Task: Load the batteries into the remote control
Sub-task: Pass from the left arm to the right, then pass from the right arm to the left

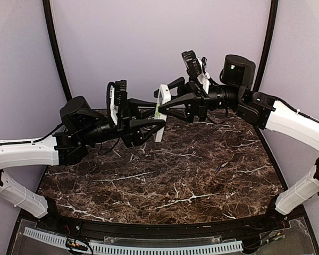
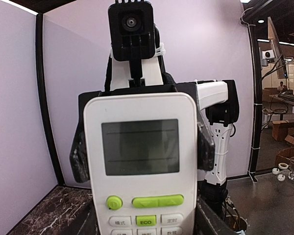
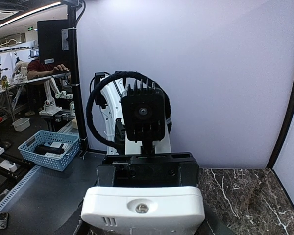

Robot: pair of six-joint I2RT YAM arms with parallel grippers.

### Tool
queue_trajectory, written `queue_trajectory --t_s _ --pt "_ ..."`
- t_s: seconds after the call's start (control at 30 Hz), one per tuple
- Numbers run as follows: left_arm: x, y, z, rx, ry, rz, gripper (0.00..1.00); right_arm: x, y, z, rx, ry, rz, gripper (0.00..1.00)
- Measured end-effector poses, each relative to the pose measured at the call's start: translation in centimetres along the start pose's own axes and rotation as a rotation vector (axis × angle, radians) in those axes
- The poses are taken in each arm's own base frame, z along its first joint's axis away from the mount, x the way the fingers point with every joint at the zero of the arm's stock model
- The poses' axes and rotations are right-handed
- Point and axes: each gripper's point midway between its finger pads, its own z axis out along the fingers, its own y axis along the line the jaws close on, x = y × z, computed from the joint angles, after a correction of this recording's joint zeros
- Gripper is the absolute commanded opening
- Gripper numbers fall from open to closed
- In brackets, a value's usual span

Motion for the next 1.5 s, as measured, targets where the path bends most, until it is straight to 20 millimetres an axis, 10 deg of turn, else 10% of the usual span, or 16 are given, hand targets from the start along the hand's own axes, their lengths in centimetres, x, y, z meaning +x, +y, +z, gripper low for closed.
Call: queue_trajectory --t_s 0.17,0.37,0.53,0.7,0.93,1.23,1.5 --pt "0.2 0.7 0.0 -0.05 0.01 0.003 0.75 0.7 -0.8 -0.2 0.088 0.05 0.032 0.0" --pt "-1.0 3.2 -3.4 -0.279 0.005 0.031 0.81 3.8 -8.1 -3.4 0.567 0.297 0.114 0.0" --pt "-1.4 5.5 -6.2 -0.469 0.02 -0.018 0.78 12.0 -11.9 -5.9 0.796 0.596 0.207 0.0" --pt "1.9 7.1 -6.5 -0.561 0.139 -0.158 0.74 17.2 -10.8 -5.7 0.81 0.745 0.177 0.0" --pt "5.3 7.2 -5.4 -0.556 0.251 -0.332 0.68 13.9 -6.5 -2.2 0.704 0.57 -0.075 0.0" --pt "4.4 4.7 -3.8 -0.394 0.216 -0.41 0.74 9.7 -8.1 -1.4 0.835 0.4 -0.215 0.0" --pt "3.8 6.2 -3.3 -0.461 0.214 -0.402 0.53 9.5 -7.6 0.2 0.846 0.367 -0.272 0.0"
